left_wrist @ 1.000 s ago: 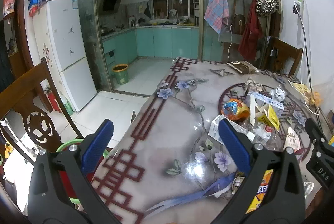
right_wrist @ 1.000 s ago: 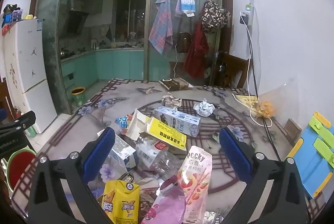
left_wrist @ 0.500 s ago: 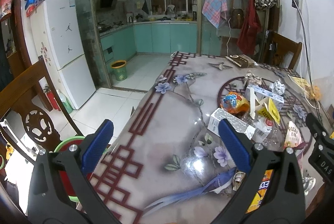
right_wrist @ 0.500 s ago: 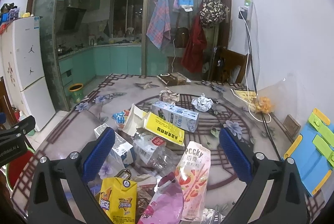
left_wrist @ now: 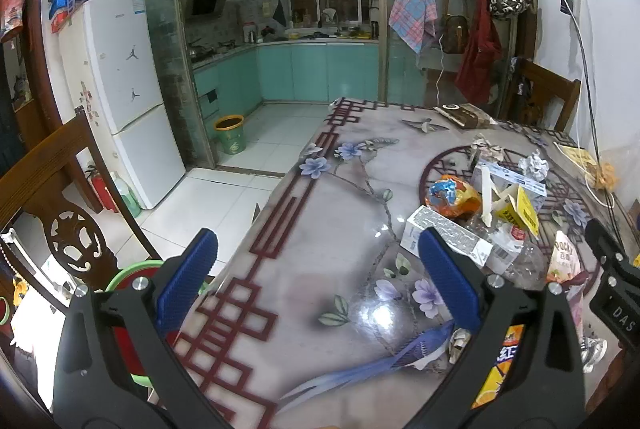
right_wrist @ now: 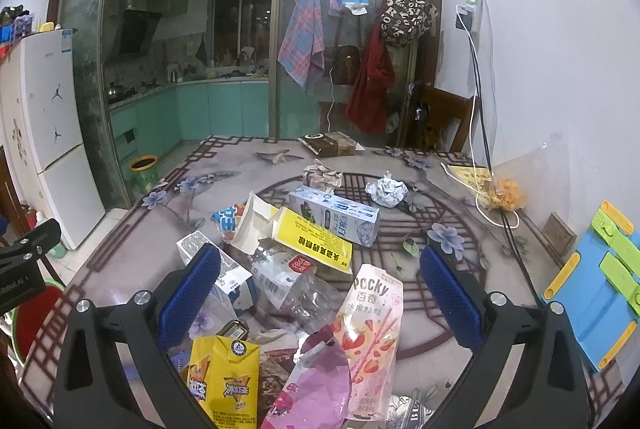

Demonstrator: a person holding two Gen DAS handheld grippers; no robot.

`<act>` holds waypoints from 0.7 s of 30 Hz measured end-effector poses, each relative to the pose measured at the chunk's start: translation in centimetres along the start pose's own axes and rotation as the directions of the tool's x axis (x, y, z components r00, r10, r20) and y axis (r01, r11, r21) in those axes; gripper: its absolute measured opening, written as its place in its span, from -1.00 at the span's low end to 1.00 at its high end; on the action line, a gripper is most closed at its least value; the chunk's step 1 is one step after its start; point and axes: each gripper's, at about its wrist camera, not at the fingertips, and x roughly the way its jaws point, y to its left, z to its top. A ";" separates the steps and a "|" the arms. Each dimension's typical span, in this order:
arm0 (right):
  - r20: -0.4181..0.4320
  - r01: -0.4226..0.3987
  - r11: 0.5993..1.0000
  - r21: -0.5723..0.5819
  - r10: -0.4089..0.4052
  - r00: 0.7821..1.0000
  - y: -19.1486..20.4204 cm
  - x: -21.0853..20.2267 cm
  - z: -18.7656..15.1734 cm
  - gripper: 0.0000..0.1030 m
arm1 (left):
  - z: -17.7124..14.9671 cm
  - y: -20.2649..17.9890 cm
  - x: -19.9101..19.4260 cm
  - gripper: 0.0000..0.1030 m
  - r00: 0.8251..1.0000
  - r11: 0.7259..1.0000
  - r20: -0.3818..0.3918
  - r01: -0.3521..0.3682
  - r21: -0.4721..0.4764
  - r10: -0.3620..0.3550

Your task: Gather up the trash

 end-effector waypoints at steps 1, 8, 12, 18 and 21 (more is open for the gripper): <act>-0.001 0.000 1.000 0.000 0.000 1.000 0.0 0.1 0.1 0.87 | 0.0 0.0 0.0 0.92 1.000 1.000 -0.002 -0.001 0.000 0.001; -0.004 0.000 1.000 -0.001 0.000 1.000 0.0 0.2 -0.2 0.87 | 0.1 0.1 0.0 0.92 1.000 1.000 -0.005 -0.004 0.001 0.004; -0.004 0.001 1.000 0.002 -0.001 1.000 0.0 0.2 -0.2 0.87 | 0.1 0.2 0.0 0.92 1.000 1.000 -0.006 -0.005 0.001 0.005; -0.004 0.001 1.000 0.001 -0.001 1.000 0.0 0.2 -0.2 0.87 | 0.1 0.4 0.1 0.92 1.000 1.000 -0.012 0.003 0.006 -0.003; -0.006 0.000 1.000 0.001 0.000 1.000 0.0 0.2 -0.1 0.87 | 0.2 0.4 0.2 0.92 1.000 1.000 -0.014 -0.003 0.004 0.003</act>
